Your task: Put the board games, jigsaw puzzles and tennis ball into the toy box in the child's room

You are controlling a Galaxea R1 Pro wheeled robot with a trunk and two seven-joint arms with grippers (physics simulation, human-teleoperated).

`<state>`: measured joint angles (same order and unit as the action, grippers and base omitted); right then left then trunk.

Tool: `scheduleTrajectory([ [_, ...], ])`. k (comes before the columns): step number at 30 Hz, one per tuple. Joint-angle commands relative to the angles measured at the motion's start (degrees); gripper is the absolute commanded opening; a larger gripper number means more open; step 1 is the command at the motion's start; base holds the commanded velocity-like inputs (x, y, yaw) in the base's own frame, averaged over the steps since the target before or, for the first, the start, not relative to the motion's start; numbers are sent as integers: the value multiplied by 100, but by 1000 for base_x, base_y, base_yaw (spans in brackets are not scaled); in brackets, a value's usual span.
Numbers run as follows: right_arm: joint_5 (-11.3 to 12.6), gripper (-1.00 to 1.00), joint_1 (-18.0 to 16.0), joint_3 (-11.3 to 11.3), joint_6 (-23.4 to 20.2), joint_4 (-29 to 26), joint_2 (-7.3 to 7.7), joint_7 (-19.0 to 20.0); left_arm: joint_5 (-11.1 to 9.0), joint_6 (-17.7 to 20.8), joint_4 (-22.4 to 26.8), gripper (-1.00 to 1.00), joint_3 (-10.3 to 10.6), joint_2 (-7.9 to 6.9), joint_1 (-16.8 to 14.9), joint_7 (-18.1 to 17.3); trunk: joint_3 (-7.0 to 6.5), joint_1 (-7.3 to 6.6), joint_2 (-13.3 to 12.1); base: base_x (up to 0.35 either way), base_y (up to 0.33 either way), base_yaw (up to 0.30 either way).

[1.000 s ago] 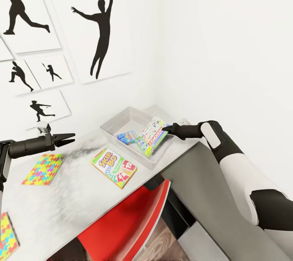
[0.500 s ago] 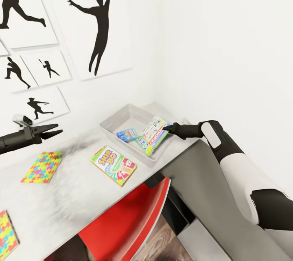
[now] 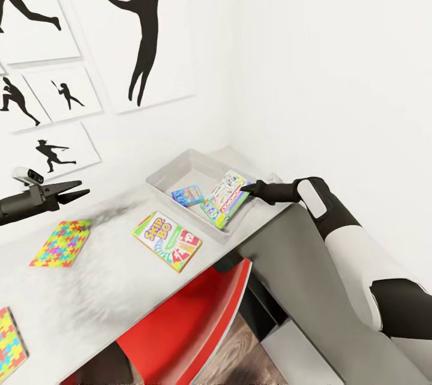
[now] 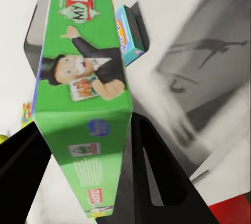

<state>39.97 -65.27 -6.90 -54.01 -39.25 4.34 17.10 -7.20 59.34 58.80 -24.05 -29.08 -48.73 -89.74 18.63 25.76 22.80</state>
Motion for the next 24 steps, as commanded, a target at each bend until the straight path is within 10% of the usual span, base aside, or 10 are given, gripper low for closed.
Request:
scheduleTrajectory([
  [1, -51, -100, -36, -16, -4, -40, 5, 56, 8, 61, 0, 100, -1, -1, -5, -26, 20, 3, 11, 0, 0, 0],
  [24, -53, -100, -205, -19, 4, -100, -3, 31, 3, 61, 0, 100, -11, -2, -5, -26, 235, 3, 11, 0, 0, 0],
])
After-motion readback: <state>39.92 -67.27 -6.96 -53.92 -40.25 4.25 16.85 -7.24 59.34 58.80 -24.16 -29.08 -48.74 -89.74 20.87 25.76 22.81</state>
